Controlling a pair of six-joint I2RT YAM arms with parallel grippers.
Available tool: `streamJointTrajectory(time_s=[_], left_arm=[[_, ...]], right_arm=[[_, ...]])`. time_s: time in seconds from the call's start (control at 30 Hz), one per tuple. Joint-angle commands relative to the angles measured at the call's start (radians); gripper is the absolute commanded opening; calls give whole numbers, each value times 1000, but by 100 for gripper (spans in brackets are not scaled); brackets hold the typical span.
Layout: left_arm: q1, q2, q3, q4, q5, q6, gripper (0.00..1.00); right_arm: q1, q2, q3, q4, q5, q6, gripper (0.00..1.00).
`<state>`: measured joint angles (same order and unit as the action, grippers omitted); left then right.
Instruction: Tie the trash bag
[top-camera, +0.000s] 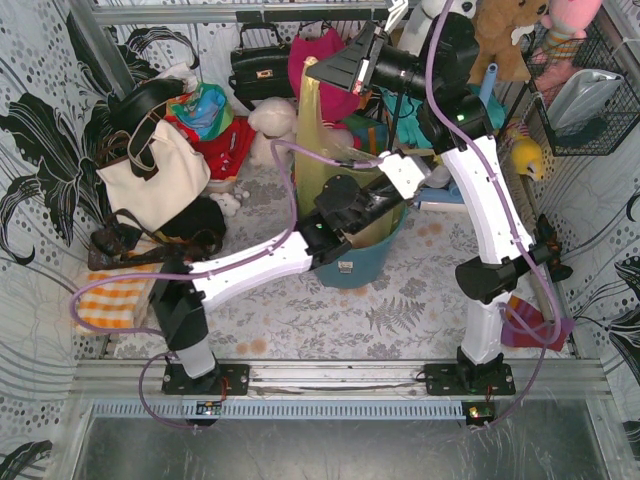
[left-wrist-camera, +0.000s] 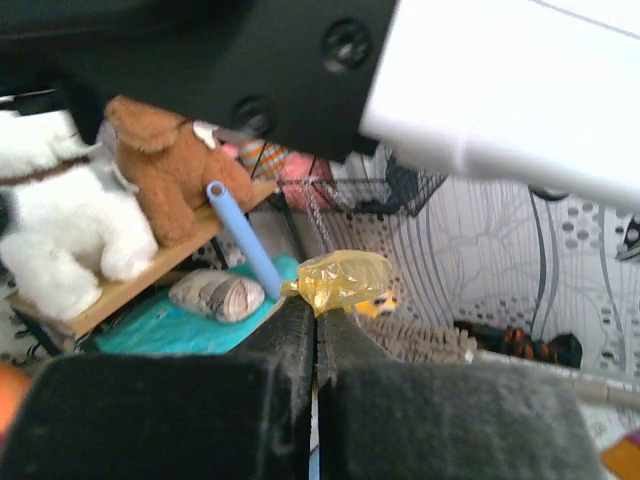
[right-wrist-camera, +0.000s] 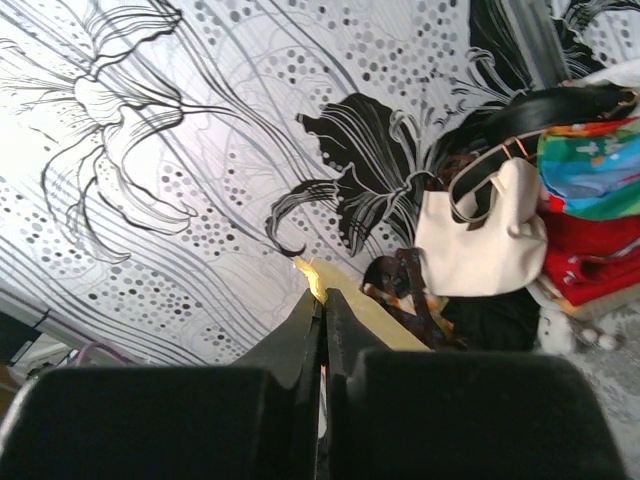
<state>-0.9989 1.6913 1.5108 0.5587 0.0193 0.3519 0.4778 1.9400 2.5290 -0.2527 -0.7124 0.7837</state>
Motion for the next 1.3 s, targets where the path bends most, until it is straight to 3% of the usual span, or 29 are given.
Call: streamJointTrajectory(time_s=[0.0, 0.33, 0.5, 0.6, 0.97, 1.27], left_arm=[[-24, 94, 121, 195, -54, 36, 0], [-67, 214, 348, 236, -56, 140, 0], [-67, 289, 521, 183, -100, 183, 0], [-67, 296, 544, 184, -120, 203, 0], [-70, 145, 179, 390, -189, 125, 0], [-72, -43, -153, 528, -191, 94, 0]], right_arm=[[34, 12, 69, 118, -22, 96, 0], [70, 13, 76, 201, 22, 158, 0], [78, 18, 85, 226, 28, 175, 0], [80, 22, 91, 224, 25, 181, 0], [119, -3, -56, 216, 5, 162, 0], [107, -57, -34, -63, 213, -82, 0]])
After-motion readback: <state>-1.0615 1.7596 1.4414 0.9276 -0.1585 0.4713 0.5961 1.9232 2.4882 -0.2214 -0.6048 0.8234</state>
